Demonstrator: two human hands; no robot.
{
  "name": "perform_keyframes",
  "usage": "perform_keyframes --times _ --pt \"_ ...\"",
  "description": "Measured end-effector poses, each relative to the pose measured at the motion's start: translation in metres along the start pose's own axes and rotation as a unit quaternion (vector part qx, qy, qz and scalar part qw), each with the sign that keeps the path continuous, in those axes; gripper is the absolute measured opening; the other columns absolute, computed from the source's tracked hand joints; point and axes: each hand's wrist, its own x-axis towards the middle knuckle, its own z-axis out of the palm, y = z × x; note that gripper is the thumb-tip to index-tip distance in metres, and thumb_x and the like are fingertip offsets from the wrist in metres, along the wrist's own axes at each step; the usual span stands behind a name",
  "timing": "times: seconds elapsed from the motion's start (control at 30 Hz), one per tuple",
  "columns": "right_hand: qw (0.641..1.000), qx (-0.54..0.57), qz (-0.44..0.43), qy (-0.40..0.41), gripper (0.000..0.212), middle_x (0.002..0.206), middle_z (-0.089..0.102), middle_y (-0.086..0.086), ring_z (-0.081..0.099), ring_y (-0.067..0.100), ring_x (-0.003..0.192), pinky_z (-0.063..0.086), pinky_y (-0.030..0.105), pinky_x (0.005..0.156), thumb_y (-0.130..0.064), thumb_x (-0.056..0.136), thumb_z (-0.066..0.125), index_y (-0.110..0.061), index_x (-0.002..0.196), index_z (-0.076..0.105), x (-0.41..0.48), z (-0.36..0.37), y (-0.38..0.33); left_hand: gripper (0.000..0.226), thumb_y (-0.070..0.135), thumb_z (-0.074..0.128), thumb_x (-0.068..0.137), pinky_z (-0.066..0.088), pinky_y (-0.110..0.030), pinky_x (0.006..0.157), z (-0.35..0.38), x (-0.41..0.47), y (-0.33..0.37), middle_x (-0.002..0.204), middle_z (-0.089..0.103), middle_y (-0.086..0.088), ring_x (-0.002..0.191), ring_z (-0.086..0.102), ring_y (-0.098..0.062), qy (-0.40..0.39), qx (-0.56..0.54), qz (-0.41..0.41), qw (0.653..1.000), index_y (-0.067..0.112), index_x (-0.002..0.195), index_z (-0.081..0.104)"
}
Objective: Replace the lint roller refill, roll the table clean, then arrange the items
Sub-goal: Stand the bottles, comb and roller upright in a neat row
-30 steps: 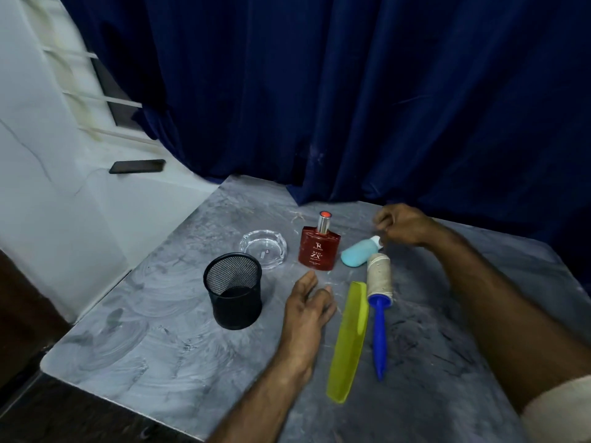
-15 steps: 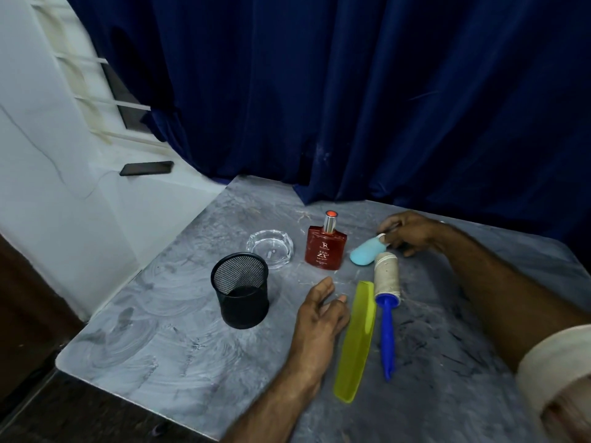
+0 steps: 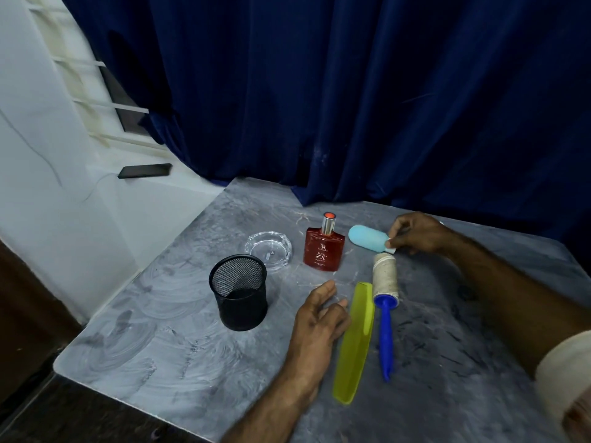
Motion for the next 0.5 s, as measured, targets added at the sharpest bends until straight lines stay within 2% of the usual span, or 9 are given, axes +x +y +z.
perform_keyframes --times 0.07,0.13,0.3,0.4,0.5 --pt "1.0 -0.006 -0.005 -0.004 0.021 0.089 0.077 0.021 0.066 0.023 0.071 0.053 0.035 0.062 -0.009 0.076 0.088 -0.007 0.084 0.069 -0.002 0.001 -0.004 0.041 0.004 0.064 0.102 0.057 -0.034 0.109 0.0 0.0 -0.001 0.144 0.064 -0.006 0.127 0.071 -0.018 -0.001 -0.004 -0.005 1.0 0.016 0.141 0.061" --pt "1.0 -0.016 -0.01 0.003 0.024 0.092 0.076 0.024 0.065 0.023 0.069 0.05 0.033 0.059 -0.008 0.075 0.088 -0.01 0.087 0.067 -0.002 0.004 -0.005 0.041 0.003 0.064 0.102 0.058 -0.032 0.106 0.0 -0.002 -0.002 0.142 0.065 -0.007 0.126 0.071 -0.018 -0.003 -0.007 -0.007 1.0 0.016 0.141 0.062" --pt "0.998 -0.06 0.008 -0.03 0.051 0.097 0.074 0.006 0.066 0.014 0.076 0.051 0.027 0.057 -0.021 0.076 0.088 -0.029 0.119 0.062 -0.011 0.002 -0.001 0.042 0.003 0.061 0.104 0.056 -0.037 0.111 -0.007 -0.006 0.001 0.143 0.065 -0.005 0.125 0.072 -0.015 0.0 -0.004 -0.001 1.0 0.014 0.144 0.059" --pt "0.996 -0.089 0.013 -0.028 0.037 0.089 0.073 0.002 0.064 0.013 0.073 0.051 0.028 0.059 -0.022 0.076 0.087 -0.02 0.11 0.072 -0.02 -0.004 0.0 0.042 0.002 0.059 0.104 0.054 -0.041 0.113 -0.01 -0.007 0.002 0.145 0.063 -0.005 0.13 0.069 -0.019 0.008 -0.008 0.008 1.0 0.012 0.146 0.058" --pt "0.999 -0.045 -0.001 -0.002 0.01 0.081 0.072 0.016 0.062 0.014 0.066 0.046 0.033 0.062 -0.019 0.081 0.083 -0.015 0.089 0.077 -0.037 -0.011 -0.006 0.042 0.002 0.06 0.105 0.053 -0.044 0.115 -0.015 -0.008 0.004 0.145 0.064 -0.003 0.135 0.065 -0.021 0.02 -0.008 0.024 0.999 0.013 0.145 0.058"
